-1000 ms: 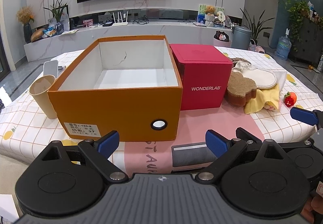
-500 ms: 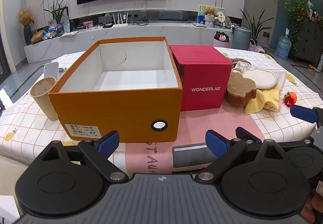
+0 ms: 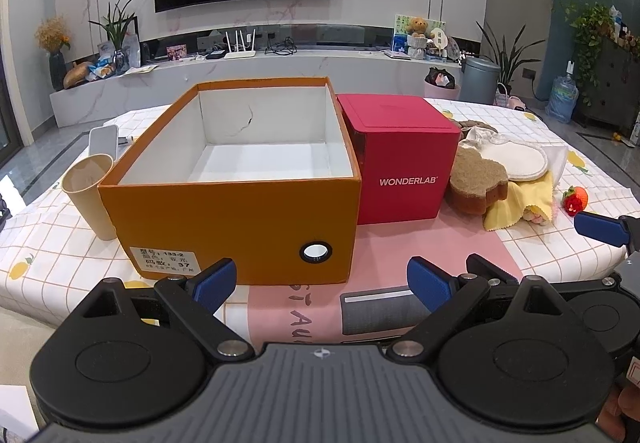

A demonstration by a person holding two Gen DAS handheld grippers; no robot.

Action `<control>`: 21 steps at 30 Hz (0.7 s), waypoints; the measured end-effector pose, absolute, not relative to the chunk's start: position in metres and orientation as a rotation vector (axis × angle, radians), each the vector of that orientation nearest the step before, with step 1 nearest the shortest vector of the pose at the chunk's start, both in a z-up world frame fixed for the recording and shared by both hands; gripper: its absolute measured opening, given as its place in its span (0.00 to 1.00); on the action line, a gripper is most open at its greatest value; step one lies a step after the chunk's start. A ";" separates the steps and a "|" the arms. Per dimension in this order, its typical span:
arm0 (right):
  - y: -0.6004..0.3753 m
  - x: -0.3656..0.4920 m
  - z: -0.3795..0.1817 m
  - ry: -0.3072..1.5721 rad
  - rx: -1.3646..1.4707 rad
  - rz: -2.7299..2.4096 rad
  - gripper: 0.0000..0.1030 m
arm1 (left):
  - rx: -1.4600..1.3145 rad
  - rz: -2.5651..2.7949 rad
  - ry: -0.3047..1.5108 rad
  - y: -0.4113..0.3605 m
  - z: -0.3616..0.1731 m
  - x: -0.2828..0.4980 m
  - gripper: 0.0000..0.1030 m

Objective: Organize soft objects

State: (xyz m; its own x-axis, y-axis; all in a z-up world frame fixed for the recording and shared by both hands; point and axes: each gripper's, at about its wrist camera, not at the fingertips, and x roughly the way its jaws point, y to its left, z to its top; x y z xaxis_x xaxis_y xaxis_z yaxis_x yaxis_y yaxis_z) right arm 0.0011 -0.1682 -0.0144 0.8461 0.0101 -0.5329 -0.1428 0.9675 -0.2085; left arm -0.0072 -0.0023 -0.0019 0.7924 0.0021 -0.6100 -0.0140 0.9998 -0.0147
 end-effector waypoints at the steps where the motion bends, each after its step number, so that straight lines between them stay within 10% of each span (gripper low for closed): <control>1: -0.168 0.001 -0.014 0.557 -0.248 0.084 0.97 | -0.025 0.008 0.653 -0.002 -0.002 -0.008 1.00; 21: -0.327 0.079 0.038 0.630 -0.168 -0.066 0.97 | 0.096 -0.193 0.502 -0.112 0.050 0.039 1.00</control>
